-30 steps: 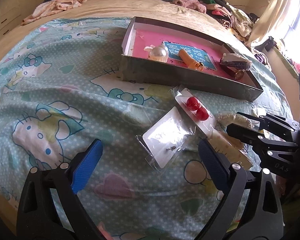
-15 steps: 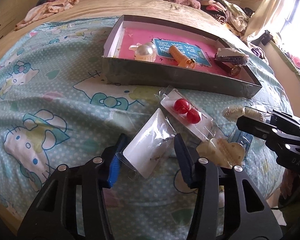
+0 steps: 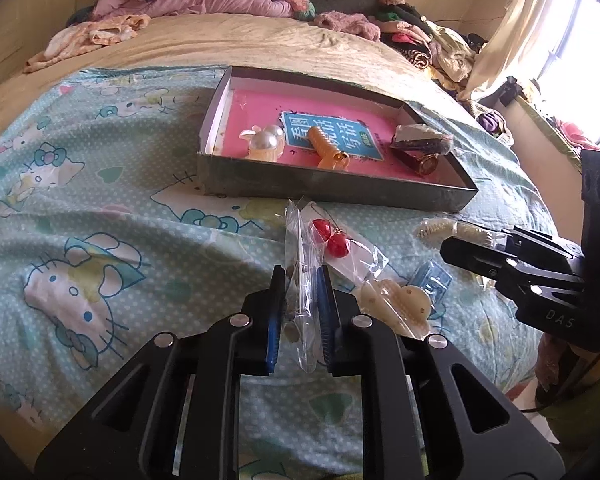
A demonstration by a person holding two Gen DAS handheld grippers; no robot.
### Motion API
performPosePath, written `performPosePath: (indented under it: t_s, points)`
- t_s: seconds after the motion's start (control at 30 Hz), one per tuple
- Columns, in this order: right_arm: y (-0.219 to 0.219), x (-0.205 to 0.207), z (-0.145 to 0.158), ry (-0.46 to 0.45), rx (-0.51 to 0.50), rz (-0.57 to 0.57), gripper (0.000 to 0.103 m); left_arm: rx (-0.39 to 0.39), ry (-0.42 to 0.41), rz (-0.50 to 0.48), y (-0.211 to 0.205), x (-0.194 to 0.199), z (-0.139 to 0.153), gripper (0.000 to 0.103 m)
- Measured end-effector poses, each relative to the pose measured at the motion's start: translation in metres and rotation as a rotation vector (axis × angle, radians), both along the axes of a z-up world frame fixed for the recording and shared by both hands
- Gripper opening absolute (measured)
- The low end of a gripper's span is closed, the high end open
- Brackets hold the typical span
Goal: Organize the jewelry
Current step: 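Carry both held clear bags over the pink-lined box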
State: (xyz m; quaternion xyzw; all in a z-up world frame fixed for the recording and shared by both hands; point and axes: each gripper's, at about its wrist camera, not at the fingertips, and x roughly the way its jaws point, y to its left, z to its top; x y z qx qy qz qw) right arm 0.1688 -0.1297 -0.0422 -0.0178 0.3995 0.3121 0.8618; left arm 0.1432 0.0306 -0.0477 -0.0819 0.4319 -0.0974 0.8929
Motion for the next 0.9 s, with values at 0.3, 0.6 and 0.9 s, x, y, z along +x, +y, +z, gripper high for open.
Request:
performPosePath:
  t_s: [0.3,0.6,0.9]
  points:
    - [0.004,-0.006,0.014,-0.032,0.011,0.017,0.031,-0.011,-0.063,0.035,0.013,-0.011,0.025,0.009]
    - [0.012,-0.005,0.026,-0.063,0.018,0.035,0.031,-0.01,-0.091,0.087,0.034,-0.007,0.038,0.009]
    - [0.012,0.007,0.034,-0.088,0.026,0.022,0.031,-0.007,-0.117,0.105,0.041,0.007,0.051,0.009]
